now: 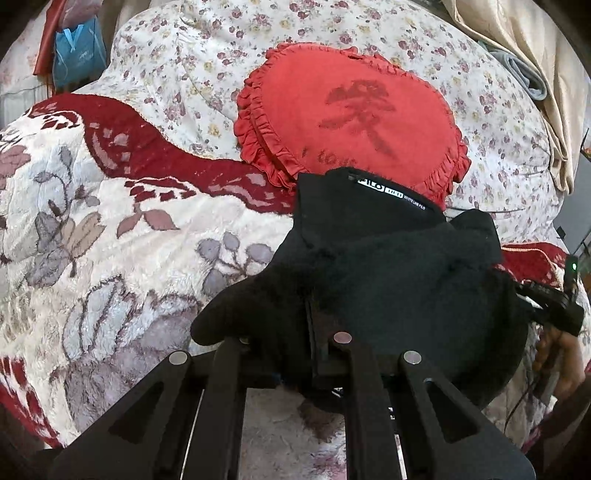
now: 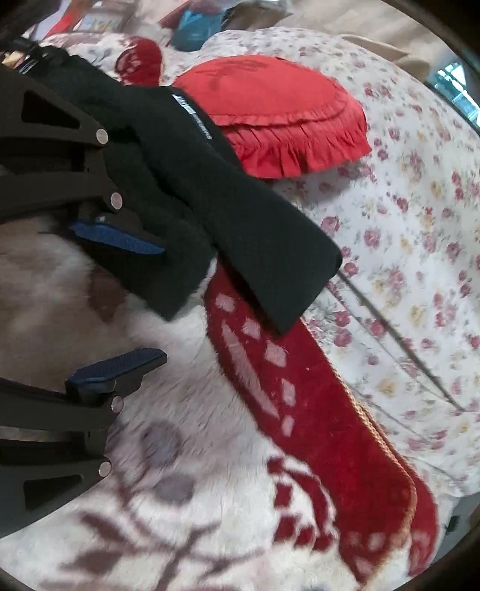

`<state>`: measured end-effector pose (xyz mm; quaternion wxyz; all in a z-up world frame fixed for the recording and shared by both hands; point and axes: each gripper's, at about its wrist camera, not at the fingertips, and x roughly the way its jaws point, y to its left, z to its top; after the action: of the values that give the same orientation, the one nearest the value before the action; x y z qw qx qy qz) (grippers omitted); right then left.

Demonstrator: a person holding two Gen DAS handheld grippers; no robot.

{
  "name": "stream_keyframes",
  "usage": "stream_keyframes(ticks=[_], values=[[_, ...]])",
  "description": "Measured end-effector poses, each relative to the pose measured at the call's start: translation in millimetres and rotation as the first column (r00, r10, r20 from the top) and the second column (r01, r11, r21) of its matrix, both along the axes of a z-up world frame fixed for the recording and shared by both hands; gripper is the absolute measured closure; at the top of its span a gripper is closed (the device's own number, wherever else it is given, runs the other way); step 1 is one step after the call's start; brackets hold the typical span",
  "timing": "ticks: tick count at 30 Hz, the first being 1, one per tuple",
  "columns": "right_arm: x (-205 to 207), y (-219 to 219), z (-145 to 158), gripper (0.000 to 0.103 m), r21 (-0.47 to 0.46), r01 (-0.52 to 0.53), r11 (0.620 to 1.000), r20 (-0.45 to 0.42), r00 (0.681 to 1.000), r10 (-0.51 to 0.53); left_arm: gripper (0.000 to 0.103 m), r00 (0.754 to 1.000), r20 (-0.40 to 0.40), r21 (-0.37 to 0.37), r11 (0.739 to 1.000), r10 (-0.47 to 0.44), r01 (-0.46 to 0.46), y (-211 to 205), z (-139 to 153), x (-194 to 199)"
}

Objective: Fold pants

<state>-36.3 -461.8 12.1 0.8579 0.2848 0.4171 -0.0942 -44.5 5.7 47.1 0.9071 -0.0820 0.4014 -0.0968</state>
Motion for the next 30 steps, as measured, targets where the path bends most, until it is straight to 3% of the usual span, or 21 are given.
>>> stream_keyframes(ticks=[1,3,6,12,16,20,23,26,28,30], values=[[7.2,3.4,0.3,0.059,-0.025,-0.025,0.999,0.004,1.0,0.025,0.094,1.0,-0.004,-0.003,1.0,0.001,-0.001,0.8,0.5,-0.1],[22.1,16.5,-1.5,0.09,-0.052,-0.113,0.992,0.0,0.994,0.113,0.094,1.0,-0.011,-0.006,1.0,0.005,-0.005,1.9,0.0,-1.6],[16.3,22.4,7.8,0.091,-0.098,-0.115,0.989,0.031,0.992,0.118,0.094,1.0,-0.008,-0.034,0.999,0.0,0.0,4.2,5.3,-6.3],[-94.7,-3.6,72.0,0.1,-0.101,-0.014,0.995,0.209,0.977,0.035,0.094,0.998,0.005,-0.057,0.996,-0.066,0.066,-1.6,20.6,-29.0],[-170.3,-22.0,83.7,0.1,-0.154,0.054,0.987,0.16,0.987,-0.029,0.094,0.993,-0.035,-0.058,0.992,-0.112,0.109,-11.0,8.9,-49.0],[-183.3,-44.3,49.9,0.1,-0.113,0.108,0.988,0.024,0.994,-0.106,0.091,0.987,-0.101,-0.007,0.992,-0.125,0.124,-22.0,-10.2,-54.8],[-183.0,-51.2,34.0,0.1,-0.153,0.126,0.98,-0.103,0.984,-0.143,0.086,0.987,-0.102,0.028,0.991,-0.127,0.131,-18.5,-6.1,-63.0],[-194.3,-56.7,49.9,0.098,-0.249,0.186,0.951,-0.092,0.972,-0.214,0.085,0.984,-0.098,0.044,0.987,-0.15,0.155,-7.9,5.8,-74.8],[-195.9,-53.9,70.1,0.097,-0.281,0.178,0.943,-0.035,0.98,-0.196,0.085,0.983,-0.092,0.071,0.984,-0.156,0.163,-1.8,14.9,-81.0],[-190.4,-41.7,85.4,0.097,-0.301,0.134,0.944,0.006,0.99,-0.138,0.083,0.99,-0.04,0.147,0.98,-0.132,0.136,2.4,26.5,-88.2]])
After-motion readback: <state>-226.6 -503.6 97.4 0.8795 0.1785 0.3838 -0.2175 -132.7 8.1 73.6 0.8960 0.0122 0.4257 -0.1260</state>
